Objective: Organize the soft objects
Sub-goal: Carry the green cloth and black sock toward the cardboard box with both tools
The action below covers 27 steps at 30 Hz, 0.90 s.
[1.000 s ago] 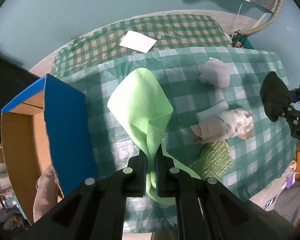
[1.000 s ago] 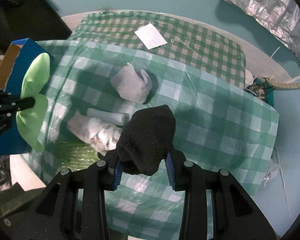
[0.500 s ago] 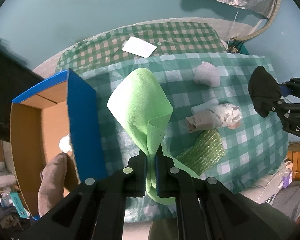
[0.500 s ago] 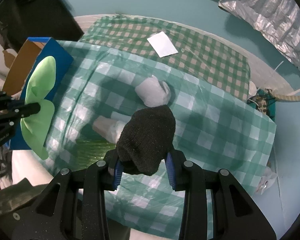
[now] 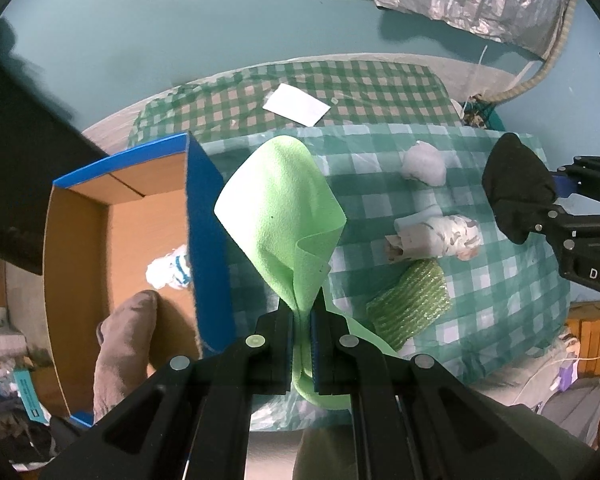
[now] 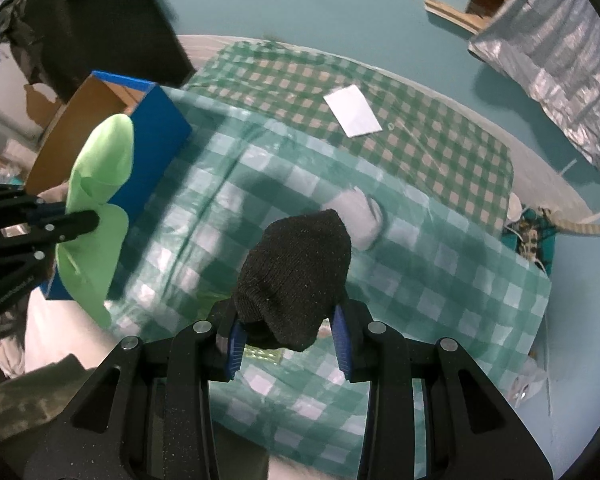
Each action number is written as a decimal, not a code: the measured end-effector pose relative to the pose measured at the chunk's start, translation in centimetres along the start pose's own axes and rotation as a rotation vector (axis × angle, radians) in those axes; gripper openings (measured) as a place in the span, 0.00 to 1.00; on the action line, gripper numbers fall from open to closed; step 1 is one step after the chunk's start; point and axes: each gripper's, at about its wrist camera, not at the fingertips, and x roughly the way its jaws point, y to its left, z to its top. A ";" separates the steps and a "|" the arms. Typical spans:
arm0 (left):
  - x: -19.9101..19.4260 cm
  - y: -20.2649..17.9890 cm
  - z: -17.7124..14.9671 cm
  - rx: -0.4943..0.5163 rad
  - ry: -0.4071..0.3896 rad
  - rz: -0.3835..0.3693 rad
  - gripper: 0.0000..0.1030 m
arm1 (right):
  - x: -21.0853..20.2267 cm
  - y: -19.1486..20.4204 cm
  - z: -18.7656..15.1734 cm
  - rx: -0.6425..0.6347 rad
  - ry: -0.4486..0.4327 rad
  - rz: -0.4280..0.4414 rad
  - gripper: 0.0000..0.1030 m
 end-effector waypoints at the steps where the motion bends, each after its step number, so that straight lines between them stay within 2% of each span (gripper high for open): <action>1: -0.3 0.3 -0.1 -0.004 -0.004 -0.001 0.07 | -0.2 0.4 0.2 -0.009 -0.002 0.002 0.34; 15: -3.5 4.2 -0.8 -0.077 -0.050 0.017 0.07 | -1.0 5.2 2.8 -0.104 -0.017 0.032 0.34; 27: -4.6 8.5 -1.3 -0.154 -0.071 0.051 0.07 | -0.6 10.4 6.1 -0.188 -0.035 0.068 0.34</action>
